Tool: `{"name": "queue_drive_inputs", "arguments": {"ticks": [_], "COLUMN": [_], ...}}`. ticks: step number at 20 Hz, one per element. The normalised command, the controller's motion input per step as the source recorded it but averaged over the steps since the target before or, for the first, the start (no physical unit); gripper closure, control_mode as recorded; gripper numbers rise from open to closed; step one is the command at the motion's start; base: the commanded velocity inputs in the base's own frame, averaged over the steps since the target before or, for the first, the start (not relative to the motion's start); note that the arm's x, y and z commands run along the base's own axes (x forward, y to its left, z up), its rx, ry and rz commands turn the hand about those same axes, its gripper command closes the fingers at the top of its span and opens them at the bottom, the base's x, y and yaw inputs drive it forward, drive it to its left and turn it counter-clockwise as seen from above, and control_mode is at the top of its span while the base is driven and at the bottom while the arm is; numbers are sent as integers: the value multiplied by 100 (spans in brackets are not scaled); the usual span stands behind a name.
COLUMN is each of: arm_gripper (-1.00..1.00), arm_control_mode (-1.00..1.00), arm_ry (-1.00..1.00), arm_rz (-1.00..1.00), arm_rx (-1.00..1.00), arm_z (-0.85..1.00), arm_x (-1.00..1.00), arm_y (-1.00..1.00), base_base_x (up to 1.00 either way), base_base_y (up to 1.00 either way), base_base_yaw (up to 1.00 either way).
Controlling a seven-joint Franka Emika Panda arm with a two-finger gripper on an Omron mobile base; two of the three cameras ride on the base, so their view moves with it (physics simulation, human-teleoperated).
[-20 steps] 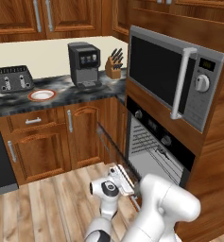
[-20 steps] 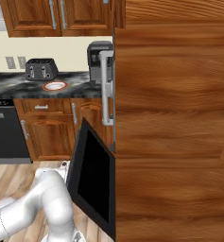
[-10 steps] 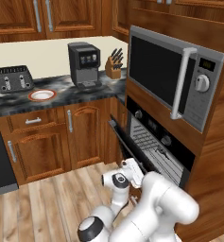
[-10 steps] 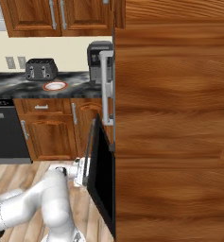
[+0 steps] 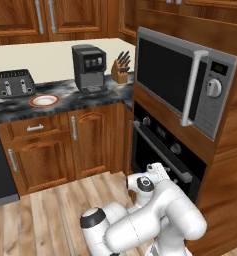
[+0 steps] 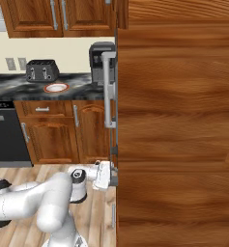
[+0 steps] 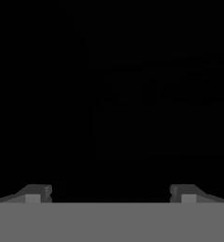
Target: Place the fish on the rack of the oven, and slide the rack back inside. Close the oven door.
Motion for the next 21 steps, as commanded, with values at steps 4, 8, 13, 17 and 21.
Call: {"name": "queue_drive_inputs", "arguments": {"ticks": [4, 8, 13, 17, 21], "arm_gripper": [-100, -100, -100, -100, -100], "arm_control_mode": [-100, -100, -100, -100, -100], "arm_ry": [9, 16, 4, 0, 0], "arm_rz": [-13, -9, -3, 0, 0], "arm_rx": [-6, -3, -1, 0, 0], "arm_z": [2, -1, -4, 0, 0], "arm_x": [14, 36, 5, 0, 0], "arm_y": [-100, -100, -32, 0, 0], "base_base_x": [0, 0, 0, 0, 0], "base_base_y": [0, 0, 0, 0, 0], "base_base_yaw": [0, 0, 0, 0, 0]}}
